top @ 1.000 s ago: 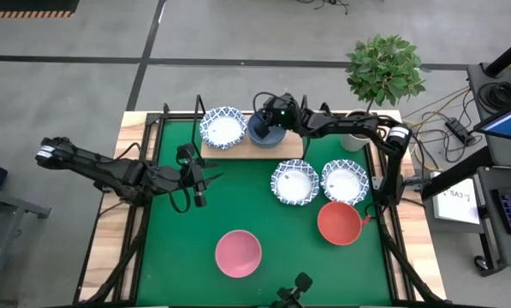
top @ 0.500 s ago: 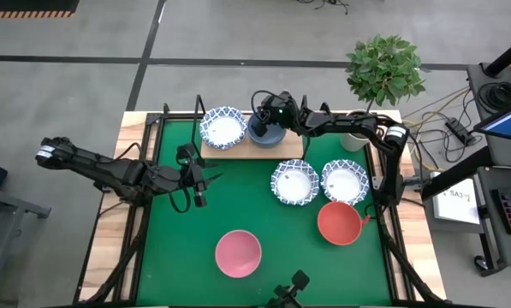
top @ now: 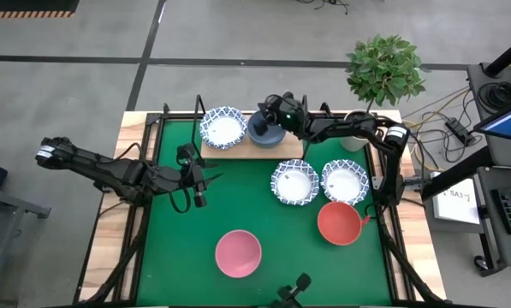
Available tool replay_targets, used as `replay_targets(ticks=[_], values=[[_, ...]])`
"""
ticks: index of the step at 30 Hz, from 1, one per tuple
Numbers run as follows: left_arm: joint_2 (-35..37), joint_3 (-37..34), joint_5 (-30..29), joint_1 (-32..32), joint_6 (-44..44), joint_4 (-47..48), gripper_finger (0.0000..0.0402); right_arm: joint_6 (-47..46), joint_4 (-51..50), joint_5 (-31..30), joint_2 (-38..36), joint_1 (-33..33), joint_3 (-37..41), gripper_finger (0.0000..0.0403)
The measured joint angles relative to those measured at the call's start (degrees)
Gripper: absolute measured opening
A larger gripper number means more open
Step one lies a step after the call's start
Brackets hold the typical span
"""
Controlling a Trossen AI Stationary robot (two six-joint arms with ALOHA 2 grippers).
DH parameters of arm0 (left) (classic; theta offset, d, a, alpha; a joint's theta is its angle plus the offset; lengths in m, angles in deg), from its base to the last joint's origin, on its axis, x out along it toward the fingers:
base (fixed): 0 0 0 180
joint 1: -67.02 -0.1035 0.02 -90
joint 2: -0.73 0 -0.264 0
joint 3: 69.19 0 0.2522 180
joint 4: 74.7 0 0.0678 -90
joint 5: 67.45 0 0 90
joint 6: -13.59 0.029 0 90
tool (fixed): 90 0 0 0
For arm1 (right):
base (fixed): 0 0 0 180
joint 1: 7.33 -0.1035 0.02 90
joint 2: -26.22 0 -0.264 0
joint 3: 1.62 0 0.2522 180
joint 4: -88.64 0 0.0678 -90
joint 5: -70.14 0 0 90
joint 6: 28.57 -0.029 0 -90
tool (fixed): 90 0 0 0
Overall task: Place and stack bowls onto a shelf
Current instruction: Stack the blue bowl on top of the green bowl on the shelf
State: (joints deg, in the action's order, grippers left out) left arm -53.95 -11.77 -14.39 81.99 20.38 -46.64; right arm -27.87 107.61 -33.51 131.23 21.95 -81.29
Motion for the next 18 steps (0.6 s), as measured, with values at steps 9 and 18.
replay_targets(ticks=[9, 18], values=[[0.00, 0.00, 0.02, 0.00, 0.00, -0.17, 0.0109, -0.89, 10.24, -0.79, 0.07, 0.00, 7.10, 0.0009], [0.00, 0.00, 0.01, 0.00, 0.00, -0.17, 0.0109, -1.34, 10.24, -1.70, 1.05, -0.15, 7.15, 0.0009]])
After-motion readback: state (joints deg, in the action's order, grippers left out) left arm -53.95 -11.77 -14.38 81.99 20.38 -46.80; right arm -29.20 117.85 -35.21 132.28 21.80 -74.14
